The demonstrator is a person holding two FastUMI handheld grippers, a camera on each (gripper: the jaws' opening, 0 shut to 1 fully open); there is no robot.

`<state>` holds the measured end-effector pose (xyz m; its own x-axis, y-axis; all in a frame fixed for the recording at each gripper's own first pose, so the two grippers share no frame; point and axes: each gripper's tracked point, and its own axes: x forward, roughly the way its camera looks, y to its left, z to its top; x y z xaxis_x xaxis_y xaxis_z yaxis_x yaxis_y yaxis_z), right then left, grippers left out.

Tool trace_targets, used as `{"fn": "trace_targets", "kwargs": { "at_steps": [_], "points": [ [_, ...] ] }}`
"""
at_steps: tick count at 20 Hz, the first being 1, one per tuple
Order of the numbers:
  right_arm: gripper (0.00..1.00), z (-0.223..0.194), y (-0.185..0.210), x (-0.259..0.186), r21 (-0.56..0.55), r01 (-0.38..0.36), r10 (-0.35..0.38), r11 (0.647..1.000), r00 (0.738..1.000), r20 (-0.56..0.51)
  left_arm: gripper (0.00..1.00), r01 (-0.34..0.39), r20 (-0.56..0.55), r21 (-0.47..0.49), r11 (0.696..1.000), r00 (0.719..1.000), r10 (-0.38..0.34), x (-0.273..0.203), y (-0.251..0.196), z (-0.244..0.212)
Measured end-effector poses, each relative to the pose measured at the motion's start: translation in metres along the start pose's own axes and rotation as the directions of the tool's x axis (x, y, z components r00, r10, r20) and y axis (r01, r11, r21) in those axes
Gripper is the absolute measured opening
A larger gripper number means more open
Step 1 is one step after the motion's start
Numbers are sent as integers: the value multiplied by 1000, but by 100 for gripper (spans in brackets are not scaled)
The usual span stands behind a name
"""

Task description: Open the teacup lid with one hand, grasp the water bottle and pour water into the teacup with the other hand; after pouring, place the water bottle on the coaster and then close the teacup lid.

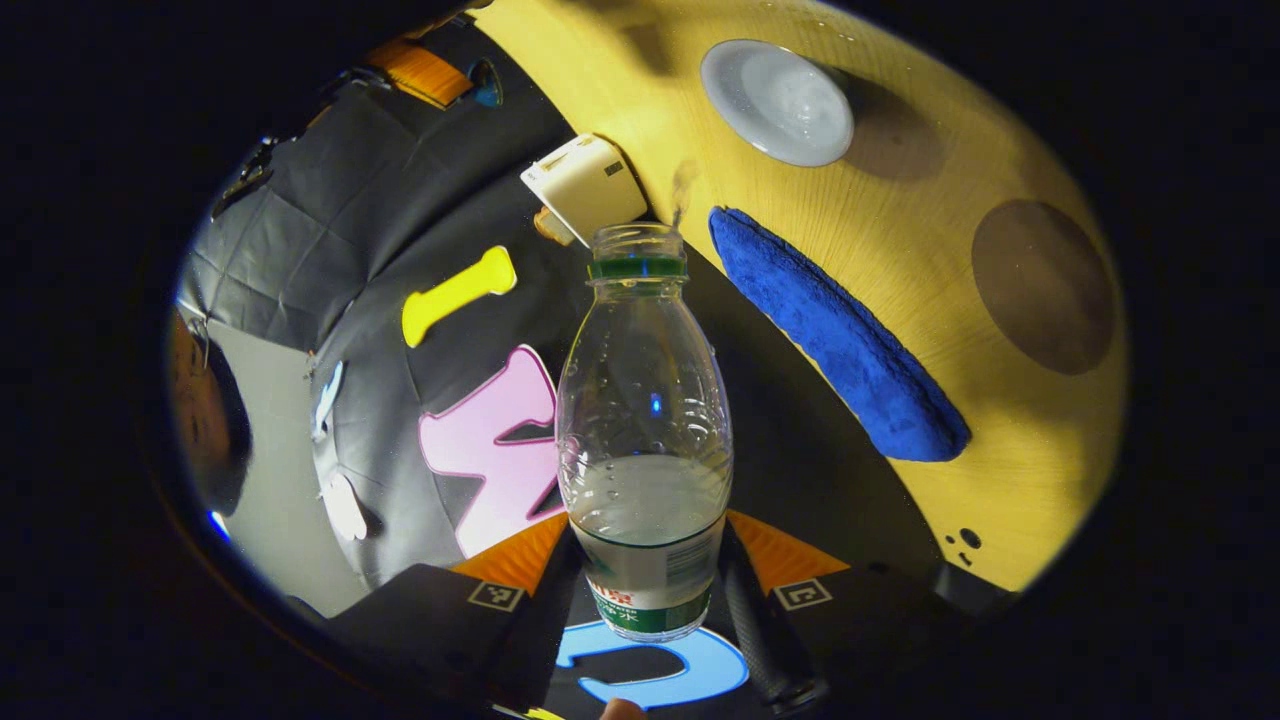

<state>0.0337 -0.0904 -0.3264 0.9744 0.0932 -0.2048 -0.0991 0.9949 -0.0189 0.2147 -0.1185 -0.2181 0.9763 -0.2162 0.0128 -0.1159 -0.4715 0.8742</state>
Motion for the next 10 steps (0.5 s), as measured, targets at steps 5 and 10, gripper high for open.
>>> {"fn": "trace_targets", "kwargs": {
  "at_steps": [5,10],
  "points": [
    [24,4,9,5,1,-9,9,1000,1000,-5,75,115,-59,-404,907,987,-151,-8,-26,-14],
    [24,10,23,16,11,-26,26,1000,1000,0,75,157,60,-922,354,961,-270,-34,-57,17]
  ]
}}
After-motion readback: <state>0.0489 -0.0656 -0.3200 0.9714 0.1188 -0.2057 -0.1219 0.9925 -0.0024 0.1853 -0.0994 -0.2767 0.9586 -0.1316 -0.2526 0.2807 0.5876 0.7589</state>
